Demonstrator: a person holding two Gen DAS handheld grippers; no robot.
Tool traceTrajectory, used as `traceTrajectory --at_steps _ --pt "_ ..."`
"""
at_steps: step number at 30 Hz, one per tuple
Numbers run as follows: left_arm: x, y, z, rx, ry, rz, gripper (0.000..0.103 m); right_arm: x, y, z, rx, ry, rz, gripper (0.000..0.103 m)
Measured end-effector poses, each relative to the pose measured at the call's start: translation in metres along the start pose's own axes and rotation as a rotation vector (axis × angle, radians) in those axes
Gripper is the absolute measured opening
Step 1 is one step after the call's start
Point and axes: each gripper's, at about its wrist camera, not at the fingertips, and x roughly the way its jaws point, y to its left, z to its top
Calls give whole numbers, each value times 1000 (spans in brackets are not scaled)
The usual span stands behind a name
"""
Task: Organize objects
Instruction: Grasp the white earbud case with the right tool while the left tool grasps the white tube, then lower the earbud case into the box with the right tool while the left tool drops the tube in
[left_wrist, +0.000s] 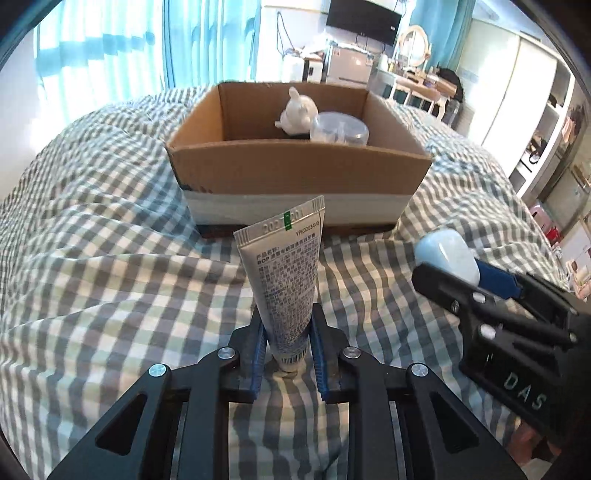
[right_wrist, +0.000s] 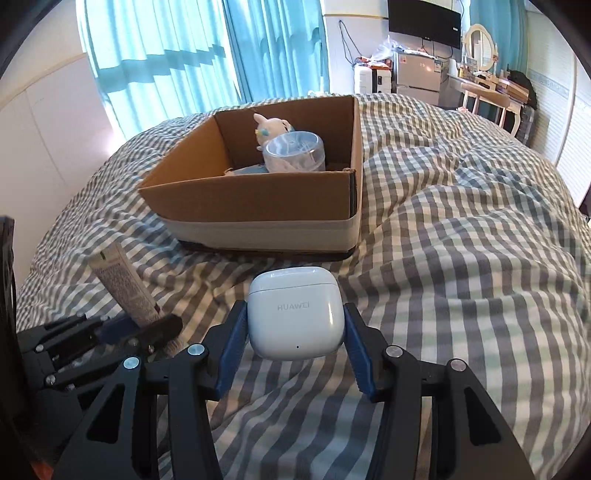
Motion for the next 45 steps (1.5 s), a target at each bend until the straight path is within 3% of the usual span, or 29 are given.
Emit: traceTrajectory --at_steps 13,25,35,45 --pt "-74 1 -1 1 -151 6 22 -50 28 -8 -64 -85 -13 51" --pt "-109 -3 20 53 -248 62 22 -89 33 12 -95 -177 -47 51" --pt "-97 5 76 65 -268 77 22 -104 30 63 -127 -255 -41 51" --pt "-52 11 145 109 -249 69 22 -59 17 135 -95 -232 -7 51"
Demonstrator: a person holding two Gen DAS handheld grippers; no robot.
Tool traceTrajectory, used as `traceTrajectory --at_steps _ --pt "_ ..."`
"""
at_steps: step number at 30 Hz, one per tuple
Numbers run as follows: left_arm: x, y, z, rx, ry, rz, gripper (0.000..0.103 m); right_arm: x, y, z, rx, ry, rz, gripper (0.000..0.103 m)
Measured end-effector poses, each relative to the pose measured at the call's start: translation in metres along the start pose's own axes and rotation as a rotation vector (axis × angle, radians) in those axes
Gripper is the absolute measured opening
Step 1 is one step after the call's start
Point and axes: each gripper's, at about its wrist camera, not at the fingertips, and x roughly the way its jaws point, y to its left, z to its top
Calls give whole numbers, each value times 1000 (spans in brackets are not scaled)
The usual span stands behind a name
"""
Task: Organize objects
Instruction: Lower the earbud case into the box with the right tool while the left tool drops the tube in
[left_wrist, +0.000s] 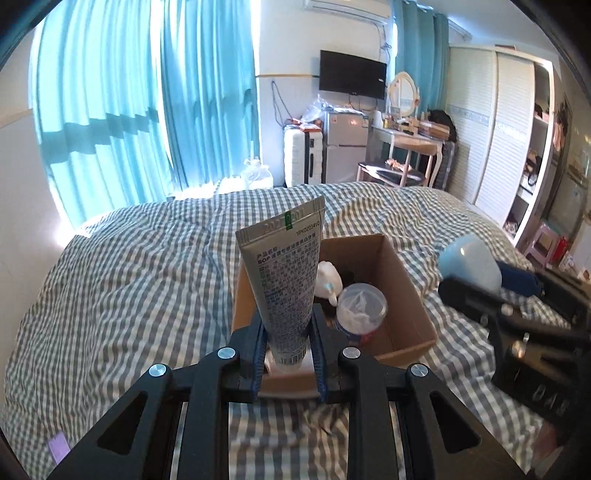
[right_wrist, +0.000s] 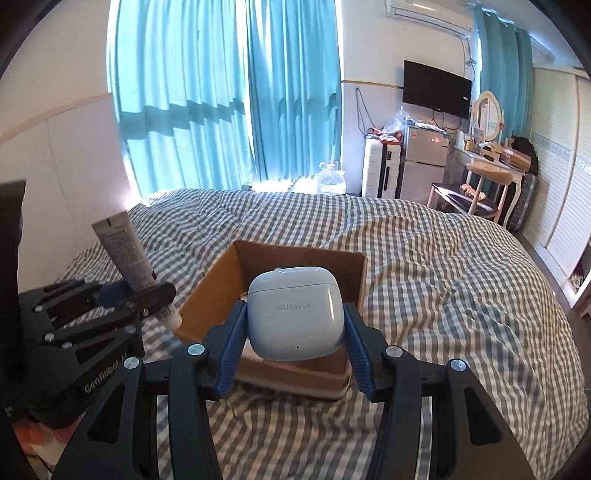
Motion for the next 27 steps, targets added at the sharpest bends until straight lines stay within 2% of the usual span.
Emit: traceTrajectory --at_steps 8,13,20,27 --pt "61 4 22 45 55 -22 22 58 -22 38 13 26 -19 51" --pt "101 2 26 73 101 -50 22 105 -30 51 -9 81 -53 51" --pt "153 8 25 54 193 -103 22 163 -34 51 -63 158 -89 51" --pt "178 7 21 70 256 -127 22 189 -33 47 -78 187 -93 51"
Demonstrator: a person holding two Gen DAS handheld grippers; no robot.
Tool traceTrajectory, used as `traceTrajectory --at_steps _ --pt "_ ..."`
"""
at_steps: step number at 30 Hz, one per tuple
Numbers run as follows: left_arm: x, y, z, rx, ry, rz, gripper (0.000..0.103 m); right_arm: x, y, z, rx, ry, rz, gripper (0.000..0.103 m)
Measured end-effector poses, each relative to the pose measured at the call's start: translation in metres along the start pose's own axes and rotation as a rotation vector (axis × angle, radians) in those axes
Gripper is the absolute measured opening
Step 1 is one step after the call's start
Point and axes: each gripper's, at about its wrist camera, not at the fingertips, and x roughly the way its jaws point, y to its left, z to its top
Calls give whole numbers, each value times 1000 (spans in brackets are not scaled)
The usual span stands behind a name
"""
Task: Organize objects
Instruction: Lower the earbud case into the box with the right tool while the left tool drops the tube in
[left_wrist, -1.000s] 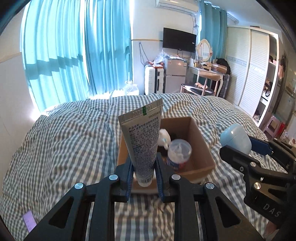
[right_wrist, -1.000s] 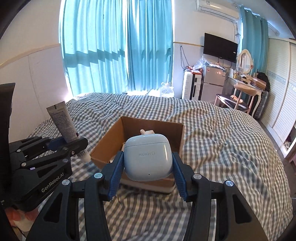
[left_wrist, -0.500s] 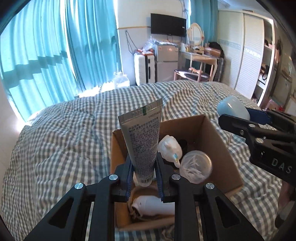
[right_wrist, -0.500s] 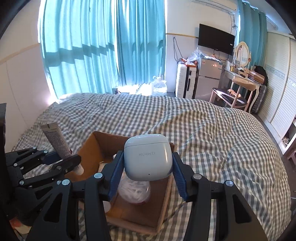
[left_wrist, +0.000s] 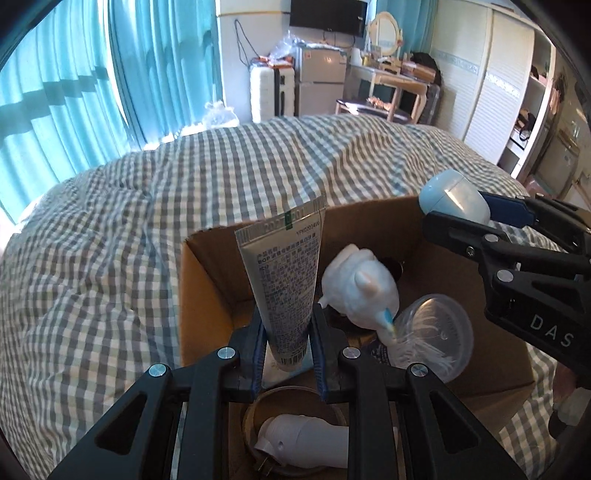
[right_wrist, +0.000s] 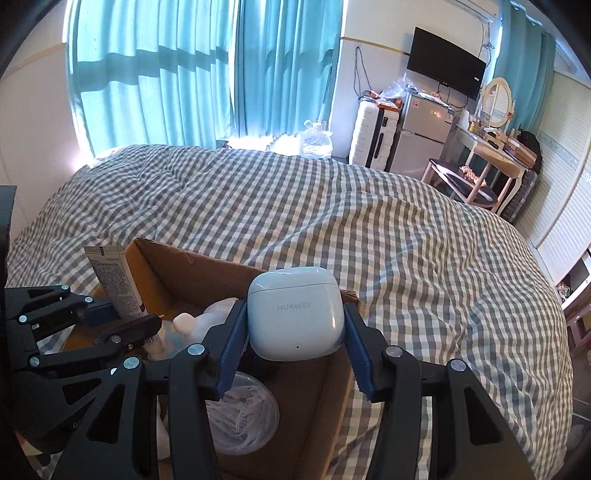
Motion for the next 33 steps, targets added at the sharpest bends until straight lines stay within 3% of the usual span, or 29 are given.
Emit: traceTrajectory --at_steps 12,18,22,28,30,33 --pt "24 -9 -4 44 93 -27 22 21 8 -8 -28 45 -15 51" --pt "23 -15 -8 61 97 -33 24 19 8 -12 -26 47 -12 51" --pt "26 -17 -6 61 118 -36 28 10 4 -11 -5 19 -8 66" --pt "18 -26 -7 83 122 -117 62 -2 -4 -6 28 -10 -3 71" --pt "12 -32 -6 103 100 -76 87 -3 -7 -4 38 -15 -9 72" --pt "-1 -37 2 119 44 -47 92 -7 -12 -3 55 -19 -10 73"
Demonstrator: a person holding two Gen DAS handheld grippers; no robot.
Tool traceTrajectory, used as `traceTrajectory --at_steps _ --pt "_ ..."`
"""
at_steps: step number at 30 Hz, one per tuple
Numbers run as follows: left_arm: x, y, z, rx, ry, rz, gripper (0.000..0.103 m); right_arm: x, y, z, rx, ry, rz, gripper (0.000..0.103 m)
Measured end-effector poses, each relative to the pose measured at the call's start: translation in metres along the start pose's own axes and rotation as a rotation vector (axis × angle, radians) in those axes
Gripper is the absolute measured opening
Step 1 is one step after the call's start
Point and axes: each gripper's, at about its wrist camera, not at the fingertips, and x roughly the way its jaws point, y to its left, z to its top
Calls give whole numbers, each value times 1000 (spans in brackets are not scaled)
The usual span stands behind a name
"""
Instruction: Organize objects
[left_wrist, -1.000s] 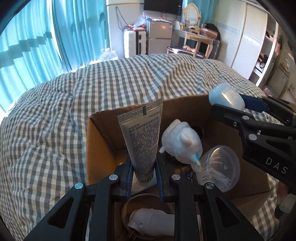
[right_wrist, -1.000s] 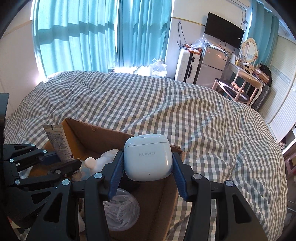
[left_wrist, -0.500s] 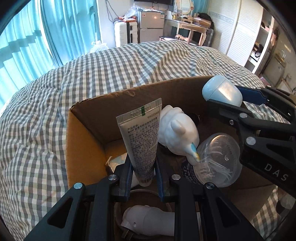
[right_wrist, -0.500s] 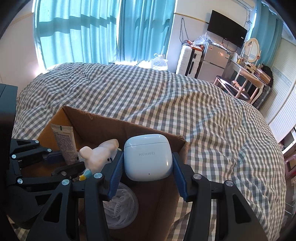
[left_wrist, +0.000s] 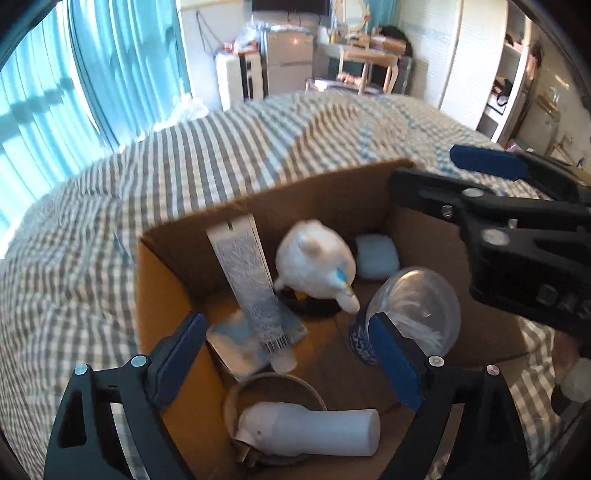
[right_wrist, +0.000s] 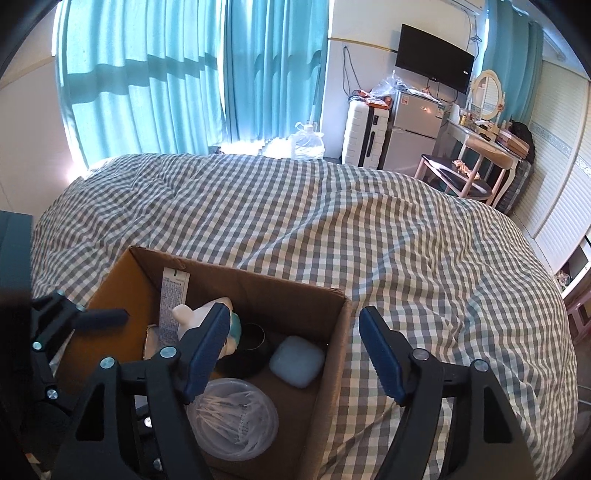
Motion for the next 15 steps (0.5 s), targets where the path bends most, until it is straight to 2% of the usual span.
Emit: traceTrajectory --at_steps 3,7,12,15 --pt "-11 5 3 -17 -26 4 94 -7 -6 4 20 -8 0 76" --pt "-30 17 7 -50 -76 69 95 -23 -8 8 37 -30 2 80" --pt "-62 26 11 -73 -153 112 98 -56 -7 14 29 -74 -2 81" --pt "-86 26 14 -75 -200 148 98 -80 -7 17 27 -111 -11 84"
